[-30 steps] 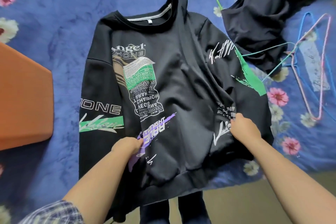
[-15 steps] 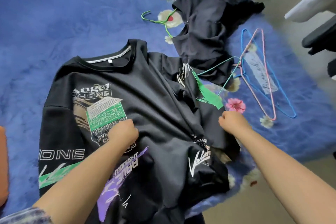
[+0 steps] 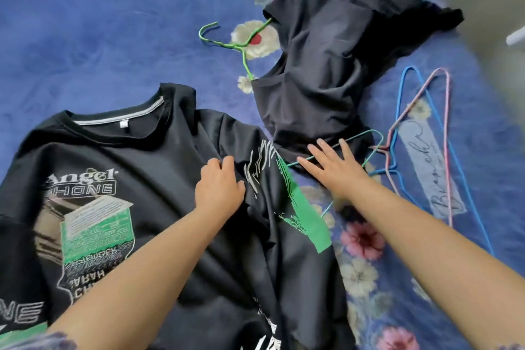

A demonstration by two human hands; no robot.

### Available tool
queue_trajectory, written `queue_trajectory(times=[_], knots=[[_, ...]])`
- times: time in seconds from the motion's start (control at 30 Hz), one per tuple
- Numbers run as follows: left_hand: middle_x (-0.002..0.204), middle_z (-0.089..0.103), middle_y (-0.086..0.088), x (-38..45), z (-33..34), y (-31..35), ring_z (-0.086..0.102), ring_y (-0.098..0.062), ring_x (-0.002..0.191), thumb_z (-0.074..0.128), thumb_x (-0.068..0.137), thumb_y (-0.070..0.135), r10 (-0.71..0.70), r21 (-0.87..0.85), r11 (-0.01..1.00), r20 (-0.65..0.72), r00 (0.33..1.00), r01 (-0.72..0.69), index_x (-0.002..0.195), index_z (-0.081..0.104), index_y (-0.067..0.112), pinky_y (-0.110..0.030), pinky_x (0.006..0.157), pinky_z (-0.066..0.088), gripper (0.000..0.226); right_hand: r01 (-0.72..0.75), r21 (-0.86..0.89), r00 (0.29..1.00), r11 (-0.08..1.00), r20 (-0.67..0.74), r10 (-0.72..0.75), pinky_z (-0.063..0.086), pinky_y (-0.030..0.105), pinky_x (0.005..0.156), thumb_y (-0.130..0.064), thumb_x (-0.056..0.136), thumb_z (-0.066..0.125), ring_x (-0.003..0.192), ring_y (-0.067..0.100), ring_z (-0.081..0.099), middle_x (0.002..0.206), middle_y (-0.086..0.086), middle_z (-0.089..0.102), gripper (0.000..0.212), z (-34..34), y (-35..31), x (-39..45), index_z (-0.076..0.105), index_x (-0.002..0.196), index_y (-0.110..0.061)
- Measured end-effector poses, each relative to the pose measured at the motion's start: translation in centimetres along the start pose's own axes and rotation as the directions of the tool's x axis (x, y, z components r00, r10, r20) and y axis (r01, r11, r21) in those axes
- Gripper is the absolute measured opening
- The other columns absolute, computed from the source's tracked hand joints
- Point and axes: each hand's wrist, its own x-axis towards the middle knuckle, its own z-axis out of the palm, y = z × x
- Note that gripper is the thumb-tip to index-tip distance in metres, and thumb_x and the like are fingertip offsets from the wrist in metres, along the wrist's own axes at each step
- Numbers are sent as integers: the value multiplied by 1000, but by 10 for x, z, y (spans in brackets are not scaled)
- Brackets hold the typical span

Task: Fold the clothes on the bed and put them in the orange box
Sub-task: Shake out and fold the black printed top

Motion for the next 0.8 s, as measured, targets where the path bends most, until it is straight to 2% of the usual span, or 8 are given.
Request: queue_trajectory(times=[0.1,0.17,0.3,0.43,0.53,0.63,0.7,0.8], knots=[[132,36,-13,15,6,15,36,-32,121,48,92,30,-54,-22,998,-23,998,53,131,39,12,-40,89,40,43,154,-59,974,986,-161,-162,20,53,110,-40,51,80,124,29,36,129,17,42,113,7,15,6,26,145,-9],[137,32,-14,19,7,21,34,-33,122,48,92,31,-61,-15,998,-45,997,61,131,42,14,-42,91,39,43,215,-63,886,975,-407,-222,37,45,94,-32,28,76,87,28,47,88,12,56,87,16,34,3,60,108,-4],[144,23,-15,22,0,39,28,-34,128,52,91,30,-25,51,998,-51,998,28,137,37,18,-44,96,36,50,103,28,753,994,-656,-59,37,36,64,-22,38,52,72,28,44,75,14,52,55,9,104,-39,48,90,-4],[136,33,-13,27,-12,82,34,-32,123,50,91,23,67,72,995,-20,998,-66,136,33,13,-42,88,40,49,-342,452,721,824,-435,538,42,45,73,-20,42,83,84,41,50,91,27,51,73,15,182,-85,50,101,6],[127,40,-12,28,-13,113,38,-32,117,50,89,21,163,147,975,42,986,-167,127,38,10,-39,79,41,41,-454,590,705,668,-221,674,34,49,89,-23,54,77,103,42,44,110,29,48,79,33,195,-116,46,120,7],[123,42,-11,27,-8,131,39,-33,117,49,88,18,211,193,955,91,973,-225,118,42,10,-40,81,41,32,-356,335,863,872,-240,445,36,53,97,-6,25,83,103,30,43,105,19,57,95,77,199,-130,56,116,-2],[122,43,-11,25,-3,136,39,-33,116,49,88,18,245,228,937,104,964,-263,118,42,10,-39,80,41,32,-248,109,913,963,-307,270,42,67,81,-1,4,82,99,31,52,98,13,62,97,102,209,-132,69,100,-8],[124,41,-11,24,4,130,38,-32,117,50,87,19,237,250,931,132,962,-264,121,40,10,-39,82,41,37,-106,-100,979,989,-185,86,39,71,78,4,18,86,109,41,59,113,14,65,92,97,202,-120,72,105,-24]])
